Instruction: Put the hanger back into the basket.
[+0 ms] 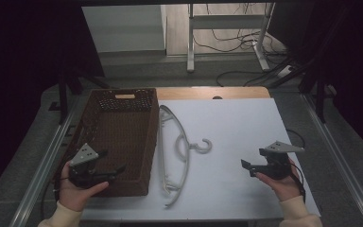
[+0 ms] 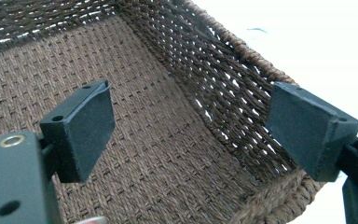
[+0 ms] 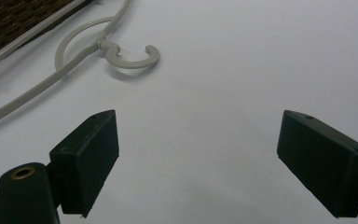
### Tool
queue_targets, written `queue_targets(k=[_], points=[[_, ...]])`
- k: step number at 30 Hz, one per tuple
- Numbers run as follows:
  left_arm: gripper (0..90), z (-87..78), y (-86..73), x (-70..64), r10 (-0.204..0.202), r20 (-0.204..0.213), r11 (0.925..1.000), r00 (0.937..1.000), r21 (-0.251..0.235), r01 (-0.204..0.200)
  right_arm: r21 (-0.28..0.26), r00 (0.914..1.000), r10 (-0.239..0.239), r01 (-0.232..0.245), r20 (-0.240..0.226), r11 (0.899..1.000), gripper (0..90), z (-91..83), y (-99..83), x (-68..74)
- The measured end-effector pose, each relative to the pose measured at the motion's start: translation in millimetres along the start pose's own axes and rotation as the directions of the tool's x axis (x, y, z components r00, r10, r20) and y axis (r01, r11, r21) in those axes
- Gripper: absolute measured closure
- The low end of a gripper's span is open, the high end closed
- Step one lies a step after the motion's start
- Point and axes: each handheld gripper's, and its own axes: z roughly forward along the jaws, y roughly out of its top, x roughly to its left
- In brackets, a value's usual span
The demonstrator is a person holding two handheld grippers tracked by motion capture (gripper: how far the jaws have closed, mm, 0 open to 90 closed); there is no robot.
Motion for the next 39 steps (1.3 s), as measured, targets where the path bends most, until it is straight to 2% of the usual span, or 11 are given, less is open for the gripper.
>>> queue_targets(k=[14,23,29,36,39], points=[[15.8,-1.6,1.5,-1.3,0.003,0.001,1.0,1.0,-0.004,-0.003,0.013,0.9997,0.013,-0.013,-0.019,1.0,13.9,2.4,2.8,0.4],[15.9,-0.4,1.3,-1.0,0.003,0.006,1.0,1.0,0.001,-0.003,0.019,0.999,0.021,-0.02,-0.039,1.0,15.0,8.5,14.5,2.7],[16.0,-0.5,1.2,-0.5,0.004,0.008,1.0,1.0,0.0,-0.004,0.022,0.9985,0.007,-0.006,-0.054,1.0,16.1,15.3,23.4,7.2],[16.1,0.7,0.5,1.4,-0.002,0.015,1.0,0.9999,0.001,0.002,0.062,0.9981,0.014,-0.01,-0.061,0.998,17.8,20.6,23.7,8.1],[16.1,0.9,1.1,1.1,-0.001,0.017,1.0,0.9998,0.0,0.001,0.089,0.9975,0.02,-0.014,-0.068,0.996,18.7,24.8,29.5,11.2]])
